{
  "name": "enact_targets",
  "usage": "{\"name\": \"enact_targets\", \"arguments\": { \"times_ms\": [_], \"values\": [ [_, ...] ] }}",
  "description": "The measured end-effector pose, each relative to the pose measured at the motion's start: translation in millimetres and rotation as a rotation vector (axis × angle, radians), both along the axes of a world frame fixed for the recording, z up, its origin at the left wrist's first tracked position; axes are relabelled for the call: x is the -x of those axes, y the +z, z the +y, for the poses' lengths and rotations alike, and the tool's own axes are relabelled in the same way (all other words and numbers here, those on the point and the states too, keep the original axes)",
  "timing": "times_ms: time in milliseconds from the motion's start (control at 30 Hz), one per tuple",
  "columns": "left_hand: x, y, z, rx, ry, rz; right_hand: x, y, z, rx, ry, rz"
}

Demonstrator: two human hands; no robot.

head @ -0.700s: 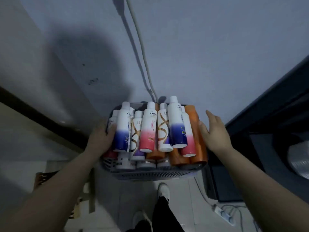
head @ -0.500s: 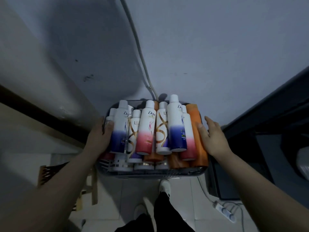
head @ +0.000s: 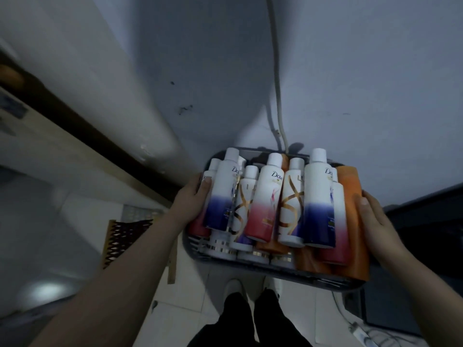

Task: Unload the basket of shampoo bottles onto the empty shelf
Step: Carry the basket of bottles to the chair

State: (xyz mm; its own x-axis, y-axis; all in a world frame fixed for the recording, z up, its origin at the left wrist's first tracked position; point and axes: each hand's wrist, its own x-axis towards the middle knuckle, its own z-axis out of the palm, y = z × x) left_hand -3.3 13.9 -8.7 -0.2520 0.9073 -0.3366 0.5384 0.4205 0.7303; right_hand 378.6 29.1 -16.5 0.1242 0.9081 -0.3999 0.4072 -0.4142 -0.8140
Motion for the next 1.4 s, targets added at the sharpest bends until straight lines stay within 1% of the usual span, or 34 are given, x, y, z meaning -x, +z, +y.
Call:
{"name": "enact_targets", "arguments": {
  "times_ms": [133,233,300,367,433,500,567,767,867,1000,1067,1267,1400],
  "values": [
    [1.0,3.5,-3.6,-0.040,-0.002,-0.128,-1.1,-1.1,-0.3,-0.023,-0.012,0.033],
    [2.8,4.3,-5.6,-0.081,-0.048,-0.206,-2.0,-0.8,-1.2,-0.027,0.006,0.046],
    [4.3,2.5,-4.3,-0.073,-0.090,-0.166,-4.0,-0.8,-1.2,-0.026,0.018,0.053],
    [4.2,-0.8,-2.7,-0.016,-0.105,-0.083,-5.6,-1.6,-1.3,-0.007,0.024,0.043],
    [2.8,-1.9,-2.8,0.022,-0.079,0.036,-6.2,-4.3,-2.5,0.011,0.004,0.028],
    [2.4,-1.6,-3.4,0.010,-0.051,0.088,-4.3,-6.0,-4.6,0.034,-0.053,0.038],
    [3.1,-1.3,-3.7,0.000,-0.045,0.044,-1.9,-5.0,-5.0,0.045,-0.080,0.047],
    [-0.6,3.2,-4.5,-0.063,-0.025,-0.176,-1.4,-5.7,-3.2,-0.006,-0.016,-0.013],
    [-2.9,7.3,-5.8,-0.072,-0.024,-0.235,-3.0,-8.0,-4.4,0.027,0.007,-0.028],
    [-1.8,6.1,-8.4,-0.082,0.016,-0.233,-1.7,-6.0,-5.0,0.028,-0.011,0.002],
    [-1.0,5.8,-8.3,-0.086,0.014,-0.228,1.7,-1.9,-6.1,0.025,-0.026,-0.012],
    [1.8,8.2,-13.9,-0.073,-0.032,-0.206,8.7,15.4,-28.9,-0.002,-0.054,-0.065],
    [1.4,17.1,-18.4,-0.083,-0.068,-0.223,8.0,25.9,-57.6,0.009,-0.123,-0.080]
  ]
}}
